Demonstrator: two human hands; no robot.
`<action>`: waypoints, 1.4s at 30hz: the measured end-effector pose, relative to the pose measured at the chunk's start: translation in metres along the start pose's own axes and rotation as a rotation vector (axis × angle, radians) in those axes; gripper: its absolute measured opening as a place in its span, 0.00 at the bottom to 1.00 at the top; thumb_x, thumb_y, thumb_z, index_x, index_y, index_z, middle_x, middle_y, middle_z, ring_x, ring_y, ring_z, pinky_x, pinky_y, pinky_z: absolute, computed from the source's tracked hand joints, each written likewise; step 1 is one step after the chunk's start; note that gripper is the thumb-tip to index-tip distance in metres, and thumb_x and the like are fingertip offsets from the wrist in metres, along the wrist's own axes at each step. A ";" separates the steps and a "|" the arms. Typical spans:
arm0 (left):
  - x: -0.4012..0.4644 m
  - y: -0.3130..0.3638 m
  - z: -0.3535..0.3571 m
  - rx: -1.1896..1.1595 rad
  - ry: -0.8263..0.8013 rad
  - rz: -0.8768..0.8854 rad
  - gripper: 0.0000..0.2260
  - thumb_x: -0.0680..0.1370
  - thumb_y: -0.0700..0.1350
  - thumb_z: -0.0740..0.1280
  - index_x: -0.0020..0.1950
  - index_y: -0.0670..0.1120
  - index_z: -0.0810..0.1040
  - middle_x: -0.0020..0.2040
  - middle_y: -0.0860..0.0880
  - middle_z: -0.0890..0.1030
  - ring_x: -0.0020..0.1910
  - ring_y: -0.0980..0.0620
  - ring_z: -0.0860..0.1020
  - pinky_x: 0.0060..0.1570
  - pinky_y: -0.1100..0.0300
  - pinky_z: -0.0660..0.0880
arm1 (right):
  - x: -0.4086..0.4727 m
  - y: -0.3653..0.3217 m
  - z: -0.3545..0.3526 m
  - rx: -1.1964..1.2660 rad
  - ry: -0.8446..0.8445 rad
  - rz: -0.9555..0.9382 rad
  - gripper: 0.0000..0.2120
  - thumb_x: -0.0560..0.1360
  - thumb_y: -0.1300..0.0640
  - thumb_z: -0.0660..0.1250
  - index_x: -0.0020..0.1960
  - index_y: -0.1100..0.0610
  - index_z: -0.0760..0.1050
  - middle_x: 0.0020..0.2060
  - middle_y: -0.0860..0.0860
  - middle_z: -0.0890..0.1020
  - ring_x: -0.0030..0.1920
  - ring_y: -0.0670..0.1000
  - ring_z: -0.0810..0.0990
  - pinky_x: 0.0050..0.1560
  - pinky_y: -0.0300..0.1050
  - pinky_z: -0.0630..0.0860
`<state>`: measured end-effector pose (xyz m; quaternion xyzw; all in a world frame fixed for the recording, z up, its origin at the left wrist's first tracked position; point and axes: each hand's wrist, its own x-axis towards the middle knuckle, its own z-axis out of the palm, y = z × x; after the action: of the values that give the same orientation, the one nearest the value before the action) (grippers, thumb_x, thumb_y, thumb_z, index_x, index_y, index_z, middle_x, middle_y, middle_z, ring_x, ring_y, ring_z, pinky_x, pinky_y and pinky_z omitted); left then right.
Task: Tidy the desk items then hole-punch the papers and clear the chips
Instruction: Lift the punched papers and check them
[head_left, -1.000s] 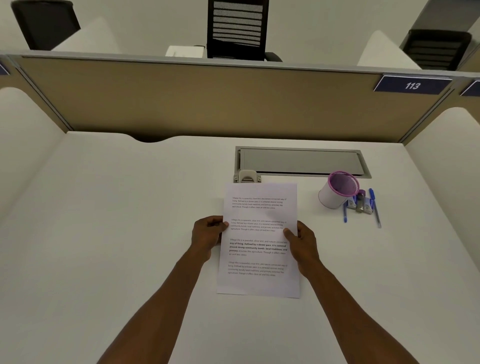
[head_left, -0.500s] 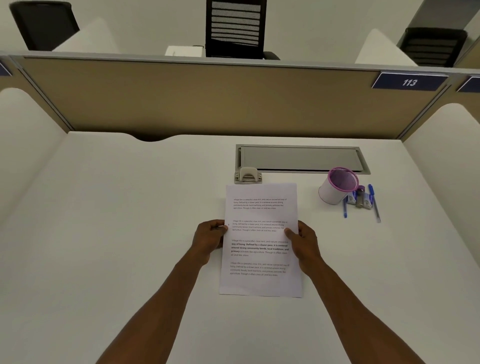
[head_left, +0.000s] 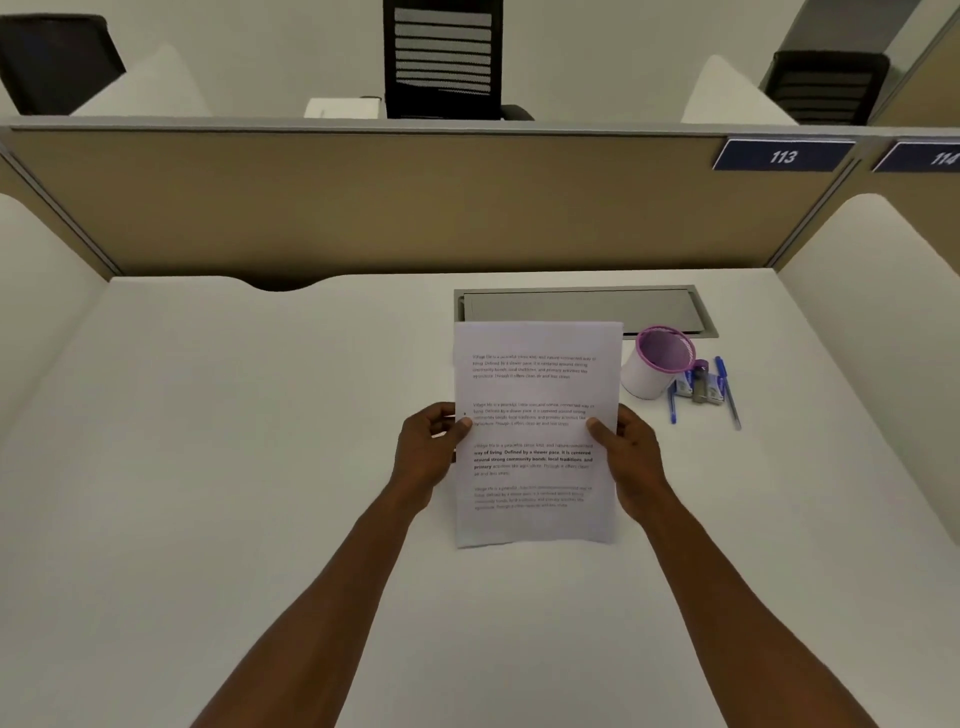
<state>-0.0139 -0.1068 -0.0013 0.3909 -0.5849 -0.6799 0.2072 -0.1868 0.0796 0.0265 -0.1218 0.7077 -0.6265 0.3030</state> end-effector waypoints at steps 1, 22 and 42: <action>0.000 0.007 0.006 0.015 0.006 0.043 0.06 0.78 0.43 0.70 0.55 0.47 0.82 0.49 0.44 0.84 0.50 0.43 0.84 0.48 0.43 0.82 | 0.000 -0.010 -0.005 0.021 0.007 -0.018 0.10 0.79 0.62 0.65 0.56 0.51 0.79 0.51 0.50 0.85 0.47 0.53 0.85 0.44 0.48 0.83; -0.036 0.030 0.069 0.121 -0.025 0.285 0.11 0.82 0.40 0.64 0.61 0.48 0.81 0.54 0.53 0.85 0.55 0.52 0.82 0.57 0.52 0.80 | -0.015 -0.011 -0.043 0.076 0.170 -0.212 0.12 0.79 0.61 0.66 0.62 0.59 0.77 0.53 0.54 0.84 0.52 0.54 0.82 0.51 0.45 0.81; -0.034 0.040 0.064 0.045 0.039 0.211 0.08 0.77 0.40 0.71 0.55 0.46 0.84 0.50 0.52 0.86 0.51 0.51 0.84 0.53 0.52 0.81 | -0.012 -0.018 -0.050 -0.025 0.193 -0.247 0.12 0.78 0.61 0.67 0.62 0.56 0.76 0.53 0.51 0.84 0.53 0.49 0.83 0.53 0.42 0.80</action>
<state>-0.0496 -0.0499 0.0473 0.3448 -0.6339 -0.6332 0.2799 -0.2102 0.1237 0.0489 -0.1511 0.7207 -0.6591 0.1527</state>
